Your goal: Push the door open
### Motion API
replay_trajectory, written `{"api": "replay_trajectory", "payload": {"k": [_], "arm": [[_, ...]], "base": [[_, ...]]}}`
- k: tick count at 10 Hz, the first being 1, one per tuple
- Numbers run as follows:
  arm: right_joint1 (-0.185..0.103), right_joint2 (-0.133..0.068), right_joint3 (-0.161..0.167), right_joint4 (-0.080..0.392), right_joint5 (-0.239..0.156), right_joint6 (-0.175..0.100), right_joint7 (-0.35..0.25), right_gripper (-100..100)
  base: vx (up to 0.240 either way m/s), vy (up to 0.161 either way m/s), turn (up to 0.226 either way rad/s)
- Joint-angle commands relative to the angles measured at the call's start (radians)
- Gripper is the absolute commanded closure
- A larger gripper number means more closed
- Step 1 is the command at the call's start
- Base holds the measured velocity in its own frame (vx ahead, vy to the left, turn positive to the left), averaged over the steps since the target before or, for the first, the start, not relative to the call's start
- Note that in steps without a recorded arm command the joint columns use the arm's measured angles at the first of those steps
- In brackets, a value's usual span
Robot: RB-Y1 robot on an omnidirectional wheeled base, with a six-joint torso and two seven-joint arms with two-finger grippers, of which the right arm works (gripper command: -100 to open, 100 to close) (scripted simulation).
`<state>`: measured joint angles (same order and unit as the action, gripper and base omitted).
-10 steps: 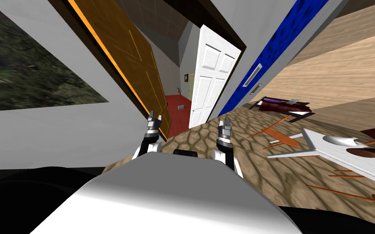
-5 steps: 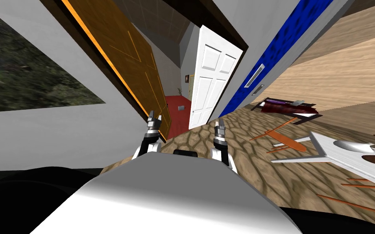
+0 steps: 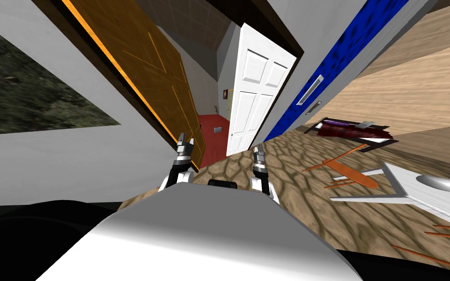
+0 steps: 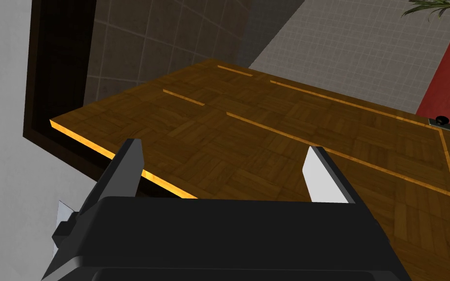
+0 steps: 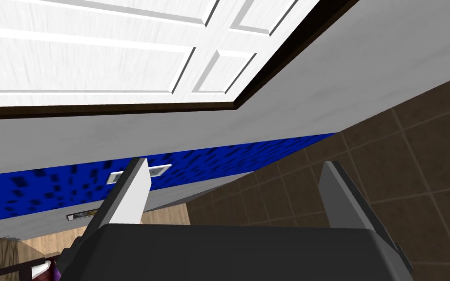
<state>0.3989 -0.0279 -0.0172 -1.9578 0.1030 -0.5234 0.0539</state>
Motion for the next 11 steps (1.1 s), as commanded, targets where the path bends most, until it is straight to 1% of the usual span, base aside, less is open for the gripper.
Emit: {"api": "replay_trajectory", "payload": {"k": [1,2,3,4,5,7,8,10,11], "arm": [[-0.016,-0.005,-0.001,0.033,0.001,-0.003,-0.007,-100],[-0.032,-0.008,0.002,0.069,0.005,-0.012,-0.015,-100],[-0.05,-0.012,0.006,0.093,0.009,-0.021,-0.023,-100],[-0.05,-0.012,0.006,0.109,0.009,-0.021,-0.023,-100],[-0.068,-0.015,0.009,0.15,0.014,-0.031,-0.031,-100],[-0.103,-0.021,0.017,0.213,0.022,-0.05,-0.048,-100],[-0.103,-0.021,0.017,0.232,0.022,-0.05,-0.048,-100],[-0.141,-0.027,0.025,0.304,0.031,-0.07,-0.065,-100],[-0.141,-0.027,0.025,0.318,0.031,-0.07,-0.065,-100]], "base": [[0.055,-0.033,0.02],[0.055,-0.015,0.031],[0.087,-0.029,0.049],[0.064,-0.037,0.021],[0.054,-0.045,0.035],[0.085,-0.052,0.057],[0.056,-0.044,0.017],[0.059,-0.049,0.041],[0.062,-0.043,0.033]]}}
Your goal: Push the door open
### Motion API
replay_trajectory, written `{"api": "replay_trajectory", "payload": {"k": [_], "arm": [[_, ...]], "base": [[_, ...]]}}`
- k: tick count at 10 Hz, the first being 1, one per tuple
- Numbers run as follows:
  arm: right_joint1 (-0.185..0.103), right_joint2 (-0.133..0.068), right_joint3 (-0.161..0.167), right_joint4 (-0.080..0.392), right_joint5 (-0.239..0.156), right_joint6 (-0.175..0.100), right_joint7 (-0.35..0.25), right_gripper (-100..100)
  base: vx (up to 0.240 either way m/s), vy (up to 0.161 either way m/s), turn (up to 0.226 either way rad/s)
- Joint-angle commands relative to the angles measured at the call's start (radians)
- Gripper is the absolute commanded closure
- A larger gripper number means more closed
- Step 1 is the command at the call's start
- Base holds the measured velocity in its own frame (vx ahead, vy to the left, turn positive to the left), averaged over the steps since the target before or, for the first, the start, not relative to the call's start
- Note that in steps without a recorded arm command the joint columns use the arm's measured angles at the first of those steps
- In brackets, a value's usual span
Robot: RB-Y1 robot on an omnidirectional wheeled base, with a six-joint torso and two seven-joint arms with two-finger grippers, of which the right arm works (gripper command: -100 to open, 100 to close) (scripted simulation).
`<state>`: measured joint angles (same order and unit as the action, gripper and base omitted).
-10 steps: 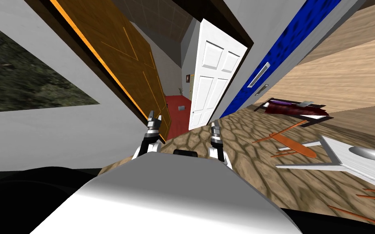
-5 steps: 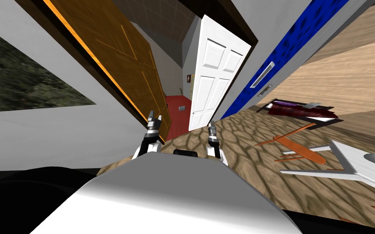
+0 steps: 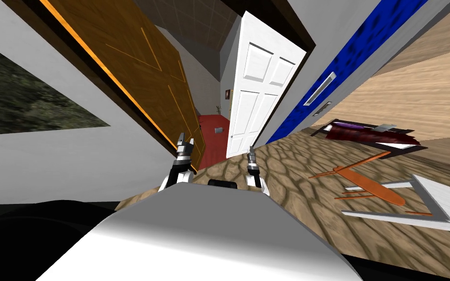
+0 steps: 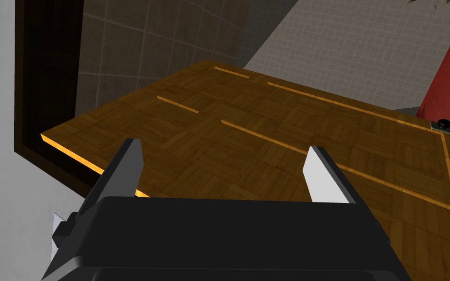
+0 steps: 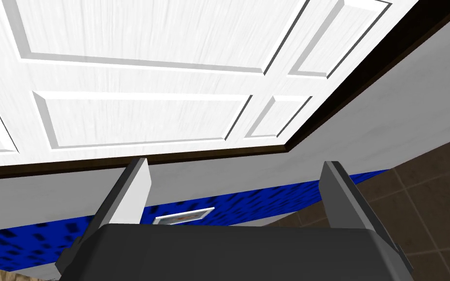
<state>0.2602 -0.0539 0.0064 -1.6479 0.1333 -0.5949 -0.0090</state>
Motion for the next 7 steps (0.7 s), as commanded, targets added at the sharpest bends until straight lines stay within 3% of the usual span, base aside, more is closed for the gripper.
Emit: {"api": "replay_trajectory", "payload": {"k": [1,2,4,7], "arm": [[-0.021,-0.003,0.005,0.05,0.006,-0.008,-0.011,-100],[-0.021,-0.003,0.005,0.051,0.006,-0.008,-0.011,-100],[-0.06,-0.007,0.013,0.127,0.015,-0.029,-0.029,-100],[-0.08,-0.008,0.018,0.185,0.02,-0.039,-0.038,-100]], "base": [[0.053,-0.04,0.034],[0.04,-0.033,0.019],[0.065,-0.046,0.054],[0.053,-0.039,0.022]]}}
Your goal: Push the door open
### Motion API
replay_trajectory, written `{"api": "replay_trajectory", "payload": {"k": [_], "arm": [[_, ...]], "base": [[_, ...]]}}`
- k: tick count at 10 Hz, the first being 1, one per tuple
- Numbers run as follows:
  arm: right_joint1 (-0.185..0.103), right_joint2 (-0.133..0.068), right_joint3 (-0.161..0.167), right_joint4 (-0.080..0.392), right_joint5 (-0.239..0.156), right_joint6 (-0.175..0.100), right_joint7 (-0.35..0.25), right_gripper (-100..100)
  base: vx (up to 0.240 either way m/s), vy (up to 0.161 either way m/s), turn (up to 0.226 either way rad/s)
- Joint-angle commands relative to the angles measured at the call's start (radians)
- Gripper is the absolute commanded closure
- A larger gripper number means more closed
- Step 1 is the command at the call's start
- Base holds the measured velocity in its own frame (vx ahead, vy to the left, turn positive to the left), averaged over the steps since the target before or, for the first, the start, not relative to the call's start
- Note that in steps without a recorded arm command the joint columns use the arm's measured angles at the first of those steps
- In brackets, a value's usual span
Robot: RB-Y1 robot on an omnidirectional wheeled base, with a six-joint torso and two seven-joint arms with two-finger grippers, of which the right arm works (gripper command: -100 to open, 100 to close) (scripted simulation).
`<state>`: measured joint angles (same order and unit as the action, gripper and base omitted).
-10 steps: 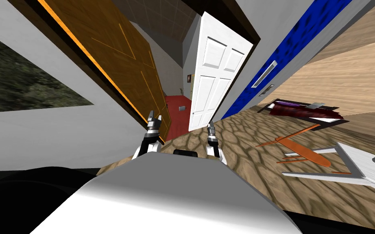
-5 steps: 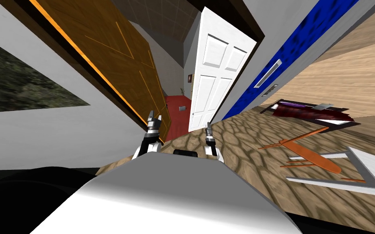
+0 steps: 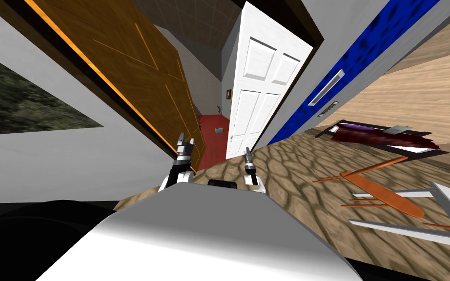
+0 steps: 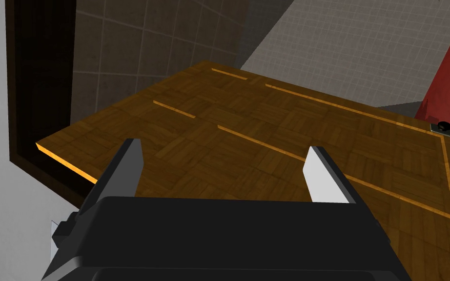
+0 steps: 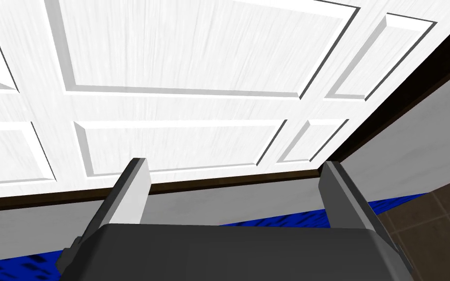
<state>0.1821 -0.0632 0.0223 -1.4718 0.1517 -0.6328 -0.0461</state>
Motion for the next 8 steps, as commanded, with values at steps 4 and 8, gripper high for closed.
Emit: {"api": "replay_trajectory", "payload": {"k": [4,8], "arm": [[-0.06,-0.002,0.014,0.142,0.016,-0.032,-0.027,-100],[-0.117,-0.002,0.026,0.256,0.029,-0.062,-0.054,-100]], "base": [[0.064,-0.051,0.046],[0.054,-0.043,0.038]]}}
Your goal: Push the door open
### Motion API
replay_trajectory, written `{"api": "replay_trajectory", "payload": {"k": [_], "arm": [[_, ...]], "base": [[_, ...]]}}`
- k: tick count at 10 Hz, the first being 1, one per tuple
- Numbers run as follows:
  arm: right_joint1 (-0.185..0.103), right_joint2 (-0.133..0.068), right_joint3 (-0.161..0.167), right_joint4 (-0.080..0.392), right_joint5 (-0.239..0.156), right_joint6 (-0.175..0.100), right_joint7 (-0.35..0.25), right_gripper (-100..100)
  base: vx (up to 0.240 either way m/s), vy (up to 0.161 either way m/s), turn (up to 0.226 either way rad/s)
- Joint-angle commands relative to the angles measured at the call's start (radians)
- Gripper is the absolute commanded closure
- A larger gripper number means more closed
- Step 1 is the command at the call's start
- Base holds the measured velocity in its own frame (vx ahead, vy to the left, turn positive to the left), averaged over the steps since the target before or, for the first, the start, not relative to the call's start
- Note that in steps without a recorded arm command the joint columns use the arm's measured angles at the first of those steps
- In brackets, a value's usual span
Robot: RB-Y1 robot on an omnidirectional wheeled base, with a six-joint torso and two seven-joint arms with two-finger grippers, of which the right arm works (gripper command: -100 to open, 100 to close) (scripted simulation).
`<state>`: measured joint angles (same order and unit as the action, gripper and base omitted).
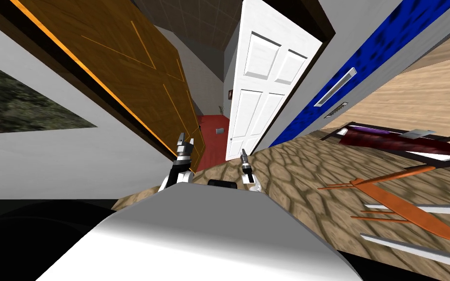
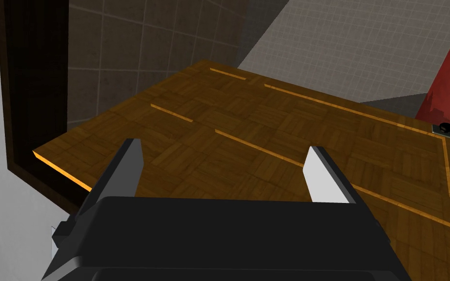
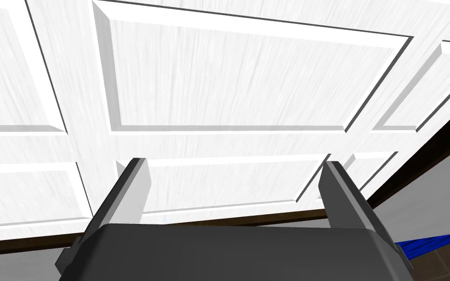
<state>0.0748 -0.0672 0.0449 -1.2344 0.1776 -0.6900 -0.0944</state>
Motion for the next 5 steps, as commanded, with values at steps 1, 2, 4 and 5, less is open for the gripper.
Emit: {"api": "replay_trajectory", "payload": {"k": [1,2,4,5], "arm": [[-0.01,0.002,0.003,0.036,0.003,-0.005,-0.006,-100],[-0.029,0.002,0.007,0.079,0.008,-0.015,-0.014,-100],[-0.065,0.003,0.015,0.147,0.017,-0.034,-0.031,-100],[-0.065,0.003,0.015,0.162,0.017,-0.034,-0.031,-100]], "base": [[0.053,-0.042,0.023],[0.057,-0.041,0.028],[0.083,-0.063,0.061],[0.064,-0.045,0.021]]}}
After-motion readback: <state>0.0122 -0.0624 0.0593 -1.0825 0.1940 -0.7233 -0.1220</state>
